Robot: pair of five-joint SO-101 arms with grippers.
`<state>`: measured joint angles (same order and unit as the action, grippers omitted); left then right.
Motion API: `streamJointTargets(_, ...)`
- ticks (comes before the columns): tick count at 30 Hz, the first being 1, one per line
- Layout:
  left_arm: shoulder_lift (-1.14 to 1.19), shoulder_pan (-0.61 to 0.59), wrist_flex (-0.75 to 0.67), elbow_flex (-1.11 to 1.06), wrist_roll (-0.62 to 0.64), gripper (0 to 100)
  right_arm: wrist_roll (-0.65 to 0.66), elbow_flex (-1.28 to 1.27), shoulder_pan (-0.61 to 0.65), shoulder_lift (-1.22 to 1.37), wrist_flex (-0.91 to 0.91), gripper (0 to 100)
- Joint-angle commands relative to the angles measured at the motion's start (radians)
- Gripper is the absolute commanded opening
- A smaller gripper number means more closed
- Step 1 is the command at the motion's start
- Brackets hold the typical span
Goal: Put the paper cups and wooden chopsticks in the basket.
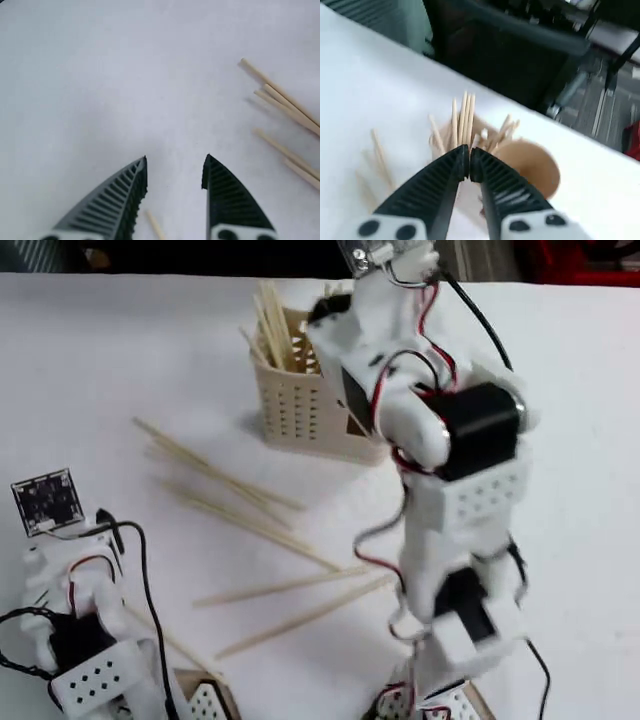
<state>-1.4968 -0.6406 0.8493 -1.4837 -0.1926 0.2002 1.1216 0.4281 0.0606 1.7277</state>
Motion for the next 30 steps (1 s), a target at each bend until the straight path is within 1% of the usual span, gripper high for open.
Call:
streamJointTargets(1,-0.01,0.01,-0.021,0.008,0.008,19,-0.015,-0.361,-0.008,-0.243,-0.002,1.7)
streamJointTargets(5,-0.008,0.05,-0.02,0.008,0.006,19,-0.017,-0.71,-0.008,-0.45,-0.022,1.7)
streamJointTargets(9,-0.008,0.059,-0.028,0.015,0.002,19,-0.017,-1.039,-0.01,-0.641,-0.11,1.8)
streamJointTargets(16,-0.004,0.127,-0.011,0.074,-0.13,19,-0.02,-1.645,-0.01,-0.949,-0.378,1.8)
streamJointTargets(19,-0.004,0.165,0.063,0.153,-0.186,19,-0.043,-1.87,-0.016,-1.056,-0.484,1.8)
streamJointTargets(22,-0.004,0.225,0.169,0.258,-0.25,19,-0.081,-2.03,-0.07,-1.129,-0.579,1.8)
streamJointTargets(26,-0.002,0.321,0.308,0.382,-0.356,19,-0.084,-2.143,-0.142,-1.168,-0.674,1.8)
streamJointTargets(30,-0.002,0.406,0.4,0.448,-0.46,21,-0.091,-2.226,-0.163,-1.168,-0.73,1.8)
